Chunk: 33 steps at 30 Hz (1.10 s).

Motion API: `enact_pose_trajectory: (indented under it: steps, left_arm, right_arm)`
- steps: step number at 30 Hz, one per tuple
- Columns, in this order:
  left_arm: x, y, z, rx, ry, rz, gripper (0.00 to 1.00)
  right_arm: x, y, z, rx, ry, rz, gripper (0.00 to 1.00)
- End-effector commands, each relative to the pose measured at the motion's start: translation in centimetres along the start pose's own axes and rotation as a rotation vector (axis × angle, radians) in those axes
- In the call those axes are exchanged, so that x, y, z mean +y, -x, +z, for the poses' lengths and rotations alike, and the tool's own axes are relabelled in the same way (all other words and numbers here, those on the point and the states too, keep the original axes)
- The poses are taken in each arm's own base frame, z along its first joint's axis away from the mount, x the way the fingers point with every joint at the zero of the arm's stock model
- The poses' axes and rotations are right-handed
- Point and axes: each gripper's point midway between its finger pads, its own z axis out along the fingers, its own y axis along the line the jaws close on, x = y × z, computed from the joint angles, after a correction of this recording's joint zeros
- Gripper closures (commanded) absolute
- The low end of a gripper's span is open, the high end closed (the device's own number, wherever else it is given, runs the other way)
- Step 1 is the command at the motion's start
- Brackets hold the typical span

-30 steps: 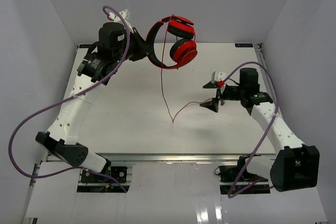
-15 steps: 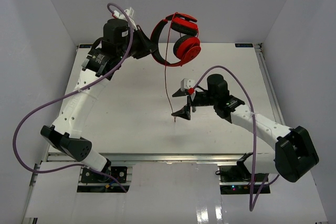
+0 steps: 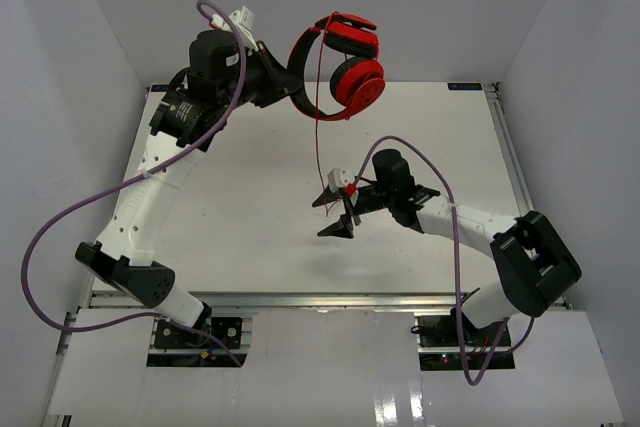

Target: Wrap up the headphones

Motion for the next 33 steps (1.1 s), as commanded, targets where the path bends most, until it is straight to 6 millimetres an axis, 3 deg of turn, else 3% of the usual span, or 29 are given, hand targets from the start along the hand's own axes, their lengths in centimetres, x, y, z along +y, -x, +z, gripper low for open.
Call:
enact_pose_trajectory:
  steps: [1, 6, 12, 17, 21, 24, 27, 30, 33]
  left_arm:
    - [-4.7, 3.5, -4.1, -0.099, -0.142, -0.024, 1.0]
    - [-5.1, 4.3, -4.9, -0.119, -0.136, -0.012, 1.0]
    - [-5.6, 4.4, -5.1, -0.121, -0.161, -0.01, 1.0]
    - [-5.7, 3.0, -5.5, -0.088, -0.213, 0.091, 1.0]
    - [-4.2, 0.3, -5.9, -0.045, -0.244, 0.235, 1.0]
    - [-2.6, -1.7, -5.9, -0.02, -0.249, 0.321, 1.0]
    - [-0.3, -3.1, -5.3, -0.02, -0.212, 0.417, 1.0]
    - [1.0, -3.9, -4.8, -0.023, -0.201, 0.491, 1.0]
    - [1.3, -4.9, -4.7, -0.003, -0.236, 0.552, 1.0]
  right_arm:
    - [-2.2, 1.3, 1.2, -0.052, -0.027, -0.012, 0.31]
    - [-2.4, 0.6, 1.4, -0.05, -0.037, 0.005, 0.51]
    - [-1.7, -2.3, 0.2, 0.001, -0.093, 0.029, 0.92]
    - [-4.4, -1.8, -2.6, 0.002, -0.216, 0.052, 0.92]
    - [-8.5, -1.0, -9.0, 0.015, -0.393, 0.074, 0.92]
    - [-9.2, -1.2, -12.1, 0.097, -0.451, 0.051, 0.92]
    - [-9.6, 0.6, -14.3, 0.144, -0.475, -0.039, 0.92]
    - [-9.8, 1.9, -15.4, 0.18, -0.499, -0.09, 0.92]
    - [-10.5, 1.9, -16.4, 0.226, -0.549, -0.078, 0.92]
